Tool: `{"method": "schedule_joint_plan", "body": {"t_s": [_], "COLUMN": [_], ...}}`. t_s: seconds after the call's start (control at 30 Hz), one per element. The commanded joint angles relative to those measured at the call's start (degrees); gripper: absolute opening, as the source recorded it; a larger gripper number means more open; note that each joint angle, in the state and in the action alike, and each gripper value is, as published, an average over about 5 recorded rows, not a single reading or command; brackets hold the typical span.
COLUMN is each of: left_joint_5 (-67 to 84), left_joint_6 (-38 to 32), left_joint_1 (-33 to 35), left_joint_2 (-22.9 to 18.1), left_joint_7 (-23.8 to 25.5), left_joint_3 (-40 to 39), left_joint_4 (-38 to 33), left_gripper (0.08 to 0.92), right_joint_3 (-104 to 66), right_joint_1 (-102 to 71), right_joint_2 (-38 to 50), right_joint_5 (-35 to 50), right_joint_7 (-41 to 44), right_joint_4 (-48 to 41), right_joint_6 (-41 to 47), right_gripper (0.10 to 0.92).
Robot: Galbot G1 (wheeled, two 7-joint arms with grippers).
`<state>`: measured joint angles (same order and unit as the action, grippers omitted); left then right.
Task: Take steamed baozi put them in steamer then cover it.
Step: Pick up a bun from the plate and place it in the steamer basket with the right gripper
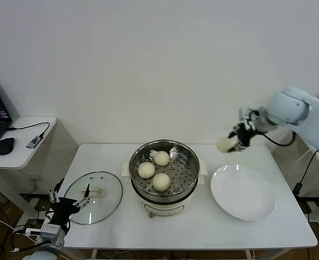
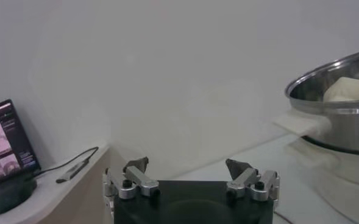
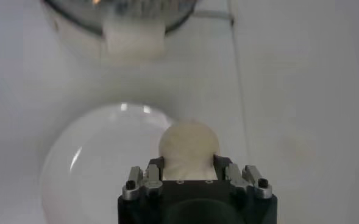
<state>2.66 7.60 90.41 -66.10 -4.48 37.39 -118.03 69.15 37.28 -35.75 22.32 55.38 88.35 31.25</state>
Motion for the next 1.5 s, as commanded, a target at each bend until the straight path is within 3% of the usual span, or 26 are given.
{"method": "schedule_joint_plan", "body": {"t_s": [0.03, 0.47, 1.3, 1.5], "left_joint_5": [0.08, 0.61, 0.54, 0.47], "left_joint_6": [0.09, 0.05, -0.19, -0.18], "left_joint_1": [-0.19, 0.28, 0.19, 0.17], "left_joint_2": [-0.38, -0.63, -0.82, -0.79], "left_joint_7": [-0.01, -0.02, -0.07, -0.04], "left_joint_3": [0.14, 1.7, 1.98, 1.85], "left_joint_4": [-0.12, -0.42, 0.35, 0.45], "left_gripper": [0.823, 0.823, 0.823, 0.823], "right_joint_3": [8.96, 6.7, 4.31, 3.36], "right_joint_1": [6.69, -6.35, -11.48, -9.43], "right_joint_2": [-14.59, -22.0, -22.48, -19.66], "right_joint_5": [15.51, 14.23, 9.16, 8.77], "right_joint_7": [-7.02, -11.95, -12.96, -12.19], "right_joint_4": [2.13, -4.07, -7.9, -5.7], "right_joint_6": [8.21, 10.36, 10.39, 10.36], "right_gripper": [0.527, 0.534, 0.535, 0.634]}}
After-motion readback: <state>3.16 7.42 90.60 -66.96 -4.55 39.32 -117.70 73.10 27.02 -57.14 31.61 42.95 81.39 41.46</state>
